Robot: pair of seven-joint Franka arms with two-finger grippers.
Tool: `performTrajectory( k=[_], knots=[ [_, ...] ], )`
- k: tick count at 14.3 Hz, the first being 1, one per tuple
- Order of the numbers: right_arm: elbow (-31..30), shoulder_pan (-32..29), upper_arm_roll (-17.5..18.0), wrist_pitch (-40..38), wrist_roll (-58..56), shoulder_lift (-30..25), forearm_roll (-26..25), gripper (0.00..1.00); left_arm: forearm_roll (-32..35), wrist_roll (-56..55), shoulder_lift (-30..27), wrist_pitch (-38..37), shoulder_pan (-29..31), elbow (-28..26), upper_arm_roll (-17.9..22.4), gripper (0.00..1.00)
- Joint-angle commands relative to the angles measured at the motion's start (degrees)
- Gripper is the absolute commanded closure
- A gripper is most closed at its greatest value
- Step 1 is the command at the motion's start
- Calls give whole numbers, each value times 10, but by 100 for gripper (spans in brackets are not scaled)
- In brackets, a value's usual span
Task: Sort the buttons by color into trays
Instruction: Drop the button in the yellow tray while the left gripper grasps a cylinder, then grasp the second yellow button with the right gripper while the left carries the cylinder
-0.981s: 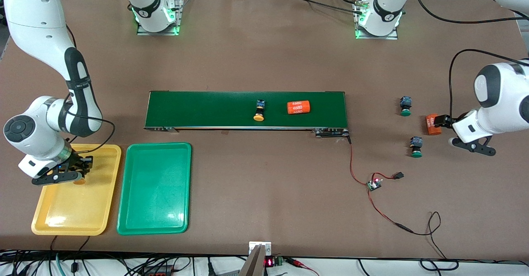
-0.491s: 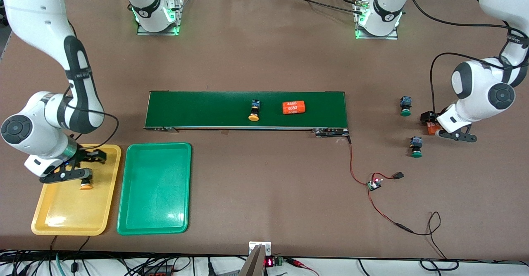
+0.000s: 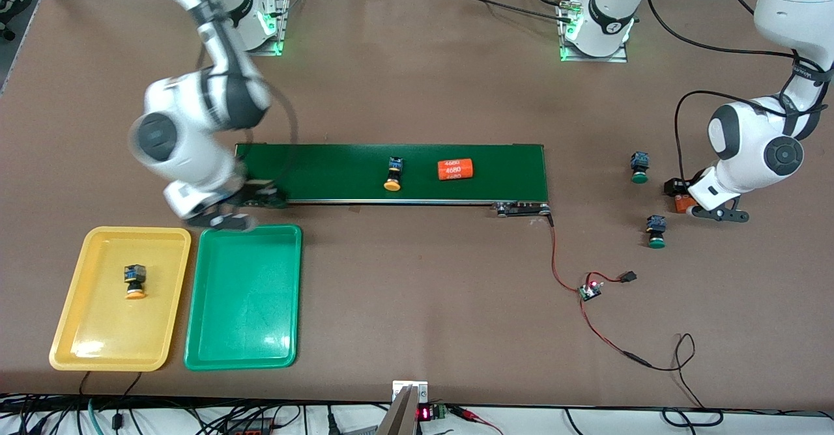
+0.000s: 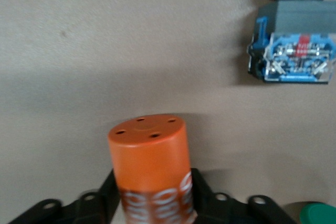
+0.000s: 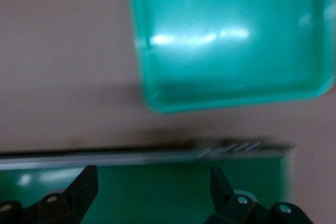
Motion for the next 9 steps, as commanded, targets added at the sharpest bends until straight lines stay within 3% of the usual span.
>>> performTrajectory(
  k=[1, 4, 9],
  knots=[
    [-40, -6, 53, 14, 60, -25, 4, 4, -13, -2, -7, -9, -2, 5, -4, 81],
    [-40, 3, 94, 19, 127, -25, 3, 0, -12, 2, -35, -101, -2, 43, -33, 84],
    [-35, 65, 97, 63, 205, -3, -8, 0, -11, 6, -44, -332, -3, 160, -137, 84]
  ],
)
